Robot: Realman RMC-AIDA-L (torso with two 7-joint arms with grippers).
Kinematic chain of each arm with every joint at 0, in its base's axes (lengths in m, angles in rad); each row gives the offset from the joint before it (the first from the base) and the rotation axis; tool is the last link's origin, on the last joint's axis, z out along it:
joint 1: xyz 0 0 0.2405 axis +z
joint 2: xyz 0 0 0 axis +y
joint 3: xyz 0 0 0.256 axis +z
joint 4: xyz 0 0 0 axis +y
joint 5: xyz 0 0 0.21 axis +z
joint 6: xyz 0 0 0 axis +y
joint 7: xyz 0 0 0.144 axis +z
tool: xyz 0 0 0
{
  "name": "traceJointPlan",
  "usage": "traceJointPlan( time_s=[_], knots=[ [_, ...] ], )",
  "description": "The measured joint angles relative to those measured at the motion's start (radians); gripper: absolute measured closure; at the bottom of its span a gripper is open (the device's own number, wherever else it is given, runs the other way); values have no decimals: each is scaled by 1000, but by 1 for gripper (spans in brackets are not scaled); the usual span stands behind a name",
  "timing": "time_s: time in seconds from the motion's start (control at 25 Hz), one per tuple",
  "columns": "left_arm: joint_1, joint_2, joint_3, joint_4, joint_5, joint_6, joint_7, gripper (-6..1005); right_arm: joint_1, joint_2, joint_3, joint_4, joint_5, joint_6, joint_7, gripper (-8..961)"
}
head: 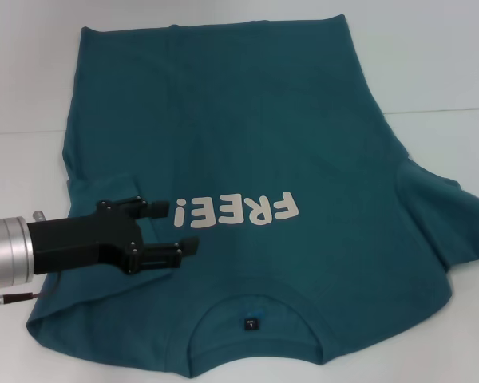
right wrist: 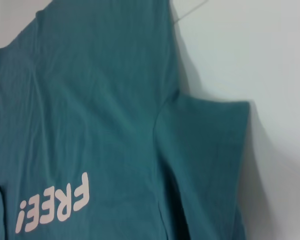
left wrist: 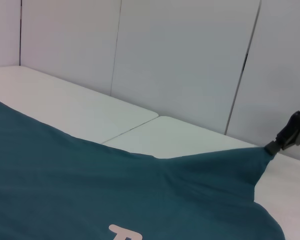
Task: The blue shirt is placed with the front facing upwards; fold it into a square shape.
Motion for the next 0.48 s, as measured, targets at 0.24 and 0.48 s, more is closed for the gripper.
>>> traceJointPlan(
  time_s=[0.24, 0.48],
  knots=[
    [0, 0, 0, -2, 1, 0, 4, 150, 8, -13, 0, -23, -3, -9, 2, 936],
    [0, 0, 0, -3, 1, 0, 5, 149, 7, -24, 0, -45, 0, -16, 8, 936]
  ],
)
